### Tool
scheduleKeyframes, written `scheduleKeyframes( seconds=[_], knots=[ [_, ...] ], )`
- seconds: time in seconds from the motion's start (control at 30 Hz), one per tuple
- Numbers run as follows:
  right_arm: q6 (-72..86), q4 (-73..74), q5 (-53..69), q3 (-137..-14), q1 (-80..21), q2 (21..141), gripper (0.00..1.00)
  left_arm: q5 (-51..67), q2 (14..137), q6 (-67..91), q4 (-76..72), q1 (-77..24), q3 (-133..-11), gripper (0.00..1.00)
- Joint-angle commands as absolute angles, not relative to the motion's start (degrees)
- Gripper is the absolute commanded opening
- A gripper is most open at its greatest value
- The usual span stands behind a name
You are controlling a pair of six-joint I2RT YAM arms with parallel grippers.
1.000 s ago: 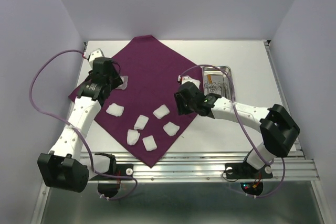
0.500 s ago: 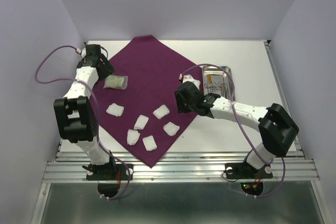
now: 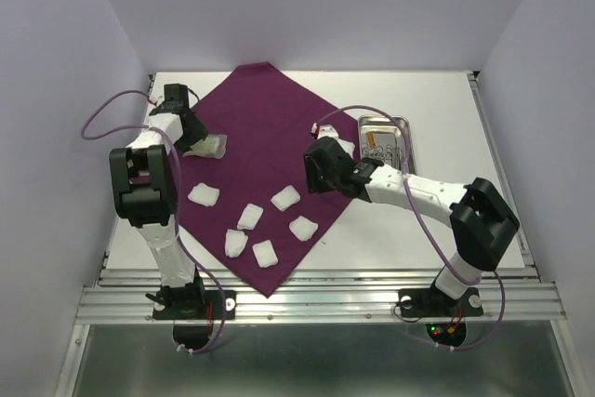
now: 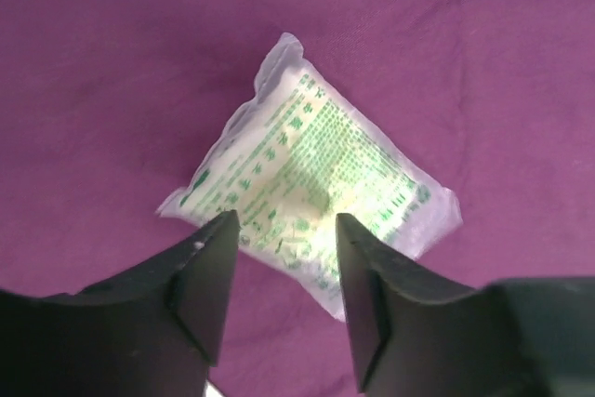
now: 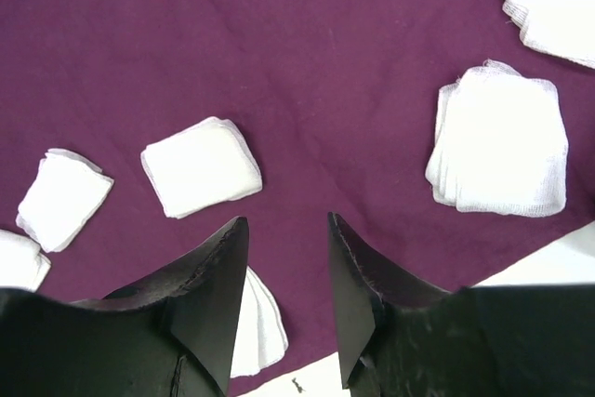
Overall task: Prepare the surgical pack
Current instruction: Pick up the medical item from the surgical kit, then place the medical item in the surgical kit.
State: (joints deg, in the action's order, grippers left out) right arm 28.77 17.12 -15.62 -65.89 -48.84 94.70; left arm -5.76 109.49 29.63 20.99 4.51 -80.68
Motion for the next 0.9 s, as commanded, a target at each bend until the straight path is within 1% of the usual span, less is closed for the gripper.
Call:
scheduleKeyframes(
  seconds=[0.0,0.03,0.07,0.1,0.13,0.17,0.2,0.37,0.47,0.57,0.6,0.77,0.83,0.87],
  knots=[
    [29.27,16.96,-15.03,-69.34,-49.31,95.80,0.45,-3.96,111.62,30.59,19.16,4.39,-81.65,0.47],
    [29.44,17.05,-14.94,-69.26,-49.31,95.80,0.45,-3.96,111.53,30.59,18.90,4.05,-81.39,0.39],
    [29.53,17.05,-14.59,-69.17,-49.31,95.89,0.45,-3.96,111.27,30.59,18.72,3.96,-81.04,0.34],
    [29.71,17.05,-14.59,-68.91,-49.31,95.80,0.45,-3.87,110.66,30.59,18.63,3.78,-80.60,0.21],
    [29.88,17.05,-14.68,-68.91,-49.31,95.89,0.45,-3.69,110.22,30.59,18.55,3.69,-80.42,0.15],
    [29.88,17.05,-14.85,-68.91,-49.31,95.89,0.45,-3.43,109.34,30.50,18.54,3.34,-80.07,0.05],
    [30.06,17.05,-14.94,-68.91,-49.31,95.98,0.45,-3.25,108.73,30.32,18.63,3.08,-79.89,0.00],
    [30.32,17.58,-15.90,-69.35,-49.31,96.59,0.45,-1.67,103.03,31.02,19.42,0.36,-77.09,0.00],
    [30.15,18.10,-18.79,-69.52,-49.31,96.15,0.46,-1.23,100.12,32.34,19.25,-4.64,-75.42,0.00],
    [28.48,19.15,-19.33,-71.09,-49.31,96.68,0.46,-0.62,96.60,35.49,17.32,-9.47,-71.21,0.00],
    [28.48,19.77,-19.51,-71.71,-49.31,96.68,0.46,-0.62,96.59,36.55,17.31,-9.49,-71.19,0.00],
    [27.25,20.65,-21.88,-72.60,-49.31,96.15,0.48,-1.49,95.27,43.93,13.63,-19.85,-67.15,0.00],
    [27.16,20.83,-21.28,-72.77,-47.30,96.06,0.48,-2.55,95.62,47.97,12.22,-23.80,-66.10,0.00],
    [27.25,20.74,-20.49,-72.86,-46.50,95.89,0.49,-2.81,95.89,49.29,11.87,-24.78,-65.83,0.02]
  ],
)
